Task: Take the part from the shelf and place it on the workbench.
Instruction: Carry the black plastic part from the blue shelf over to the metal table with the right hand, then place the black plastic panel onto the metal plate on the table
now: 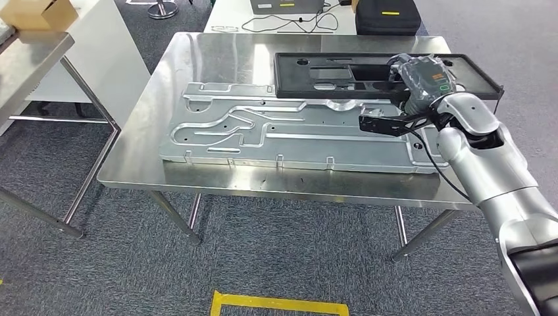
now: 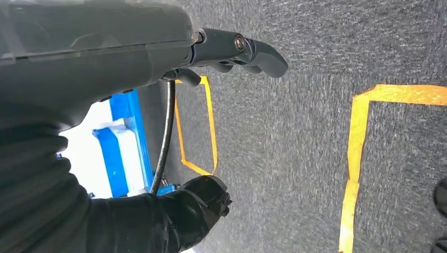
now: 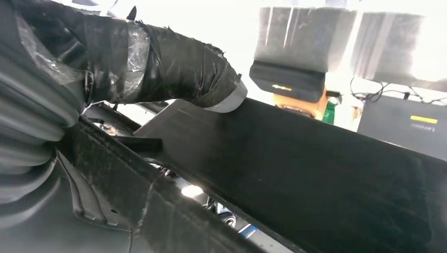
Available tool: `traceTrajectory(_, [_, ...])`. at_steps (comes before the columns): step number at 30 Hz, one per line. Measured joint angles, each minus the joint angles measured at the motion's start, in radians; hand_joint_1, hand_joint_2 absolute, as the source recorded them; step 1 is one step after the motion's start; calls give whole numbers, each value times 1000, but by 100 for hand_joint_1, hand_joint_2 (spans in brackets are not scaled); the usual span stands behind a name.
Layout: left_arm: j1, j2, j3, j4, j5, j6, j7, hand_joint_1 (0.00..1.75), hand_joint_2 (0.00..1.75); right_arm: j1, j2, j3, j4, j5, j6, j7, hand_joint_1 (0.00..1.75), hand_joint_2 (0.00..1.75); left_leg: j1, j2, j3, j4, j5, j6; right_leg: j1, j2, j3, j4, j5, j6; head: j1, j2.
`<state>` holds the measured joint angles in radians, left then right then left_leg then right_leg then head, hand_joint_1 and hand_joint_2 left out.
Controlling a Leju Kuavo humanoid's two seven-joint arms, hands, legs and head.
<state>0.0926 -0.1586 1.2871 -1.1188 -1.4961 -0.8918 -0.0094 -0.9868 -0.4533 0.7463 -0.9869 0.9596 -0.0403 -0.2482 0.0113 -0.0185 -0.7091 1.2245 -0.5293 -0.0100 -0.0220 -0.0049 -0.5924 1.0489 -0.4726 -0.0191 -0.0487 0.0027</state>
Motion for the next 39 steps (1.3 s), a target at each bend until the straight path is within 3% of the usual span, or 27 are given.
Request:
traceTrajectory(1, [-2,-1,0,-1,0,2,3,0,175,14,13,-2,0,11,-8,6,175,175,0,9,-42,64,-15,-1,3,-4,9,0,-8,-4,0,0])
traceTrajectory(2, [-2,-2,0,-1,0,6,7,0,175,27,26,-2,1,23,-11,8,175,175,-1,11,-60,78,-1,2,7,-7,17,0,-15,-5,0,0])
traceTrajectory(4, [-3,1,0,0,0,14,13,0,175,42,54,-2,4,40,-11,10,175,175,-6,12,-16,-45,83,19,11,-7,35,-1,-30,-6,0,0])
traceTrajectory(6, [-6,6,0,2,0,20,17,0,175,50,77,0,6,49,-13,14,175,175,-17,16,36,-159,131,41,14,-8,48,-4,-43,-1,0,0])
traceTrajectory(8, [-8,11,0,3,0,22,19,0,175,59,92,1,9,53,-15,16,175,175,-24,17,55,-193,128,53,13,-11,57,-7,-45,10,0,0])
traceTrajectory(10, [-8,14,0,4,0,26,21,0,175,67,102,2,11,55,-15,16,175,175,-23,11,78,-214,125,58,8,-13,65,5,-39,20,1,0])
traceTrajectory(12, [-9,17,0,10,0,33,26,0,175,69,113,2,14,59,-15,17,175,175,-19,4,108,-233,120,63,5,-7,37,66,-47,25,2,0])
traceTrajectory(15, [-13,22,0,33,0,51,34,0,175,81,137,3,20,72,-19,25,175,175,-15,-2,134,-238,101,66,1,0,-75,222,-108,38,2,0])
traceTrajectory(16, [-14,24,0,43,0,57,36,0,175,91,145,5,23,75,-21,28,175,175,-14,-4,144,-237,92,65,0,1,-105,248,-121,42,2,0])
traceTrajectory(17, [-15,25,0,53,0,63,38,0,175,103,153,7,27,77,-23,31,175,175,-13,-7,156,-236,81,63,-2,1,-120,244,-115,45,2,0])
traceTrajectory(18, [-15,27,0,61,0,68,39,0,175,112,160,8,30,79,-24,34,175,175,-12,-9,169,-234,70,60,-3,1,-120,206,-86,47,2,0])
traceTrajectory(20, [-16,29,0,75,0,74,41,0,175,122,169,10,36,79,-29,36,175,175,-10,-12,195,-227,44,51,-3,0,-94,82,12,45,2,0])
traceTrajectory(22, [-19,33,0,86,0,77,42,0,175,124,175,11,40,80,-36,36,175,175,-10,-15,204,-222,24,37,3,0,-75,8,63,33,2,0])
traceTrajectory(23, [-20,35,0,90,0,78,42,0,175,125,177,11,42,80,-39,36,175,175,-11,-15,205,-219,19,30,6,1,-72,1,64,24,1,0])
traceTrajectory(25, [-22,40,0,96,0,80,43,0,175,126,183,11,44,81,-40,37,175,175,-10,-12,202,-206,18,20,7,2,-60,-3,60,8,1,0])
traceTrajectory(27, [-24,44,0,102,0,83,45,0,175,127,189,11,47,84,-41,38,175,175,-9,-2,172,-139,17,13,4,1,-40,-12,51,-7,1,0])
traceTrajectory(30, [-27,47,0,111,0,88,48,0,175,134,195,12,55,91,-42,37,175,175,-5,8,53,34,-43,-1,4,-1,-10,-18,28,-16,1,0])
traceTrajectory(32, [-27,47,0,116,0,90,49,0,175,147,196,12,62,93,-44,37,175,175,-3,10,0,68,-67,-4,6,-1,13,-18,9,-15,1,0])
traceTrajectory(33, [-26,47,0,118,0,89,49,0,175,154,197,12,66,93,-45,37,175,175,-3,11,-4,37,-46,-2,6,-1,26,-18,-1,-14,1,0])
traceTrajectory(35, [-25,47,0,119,0,83,49,0,175,165,196,12,75,93,-50,36,175,175,-4,11,21,-91,59,6,7,0,53,-17,-21,-10,1,0])
traceTrajectory(37, [-21,49,1,119,0,67,39,0,175,171,195,12,86,93,-58,32,87,87,-9,11,45,-183,131,17,9,2,71,-13,-40,0,1,0])
traceTrajectory(39, [-17,51,1,119,0,51,19,0,175,176,193,9,95,92,-66,28,0,0,-16,11,53,-195,135,26,9,4,78,-15,-53,12,2,0])
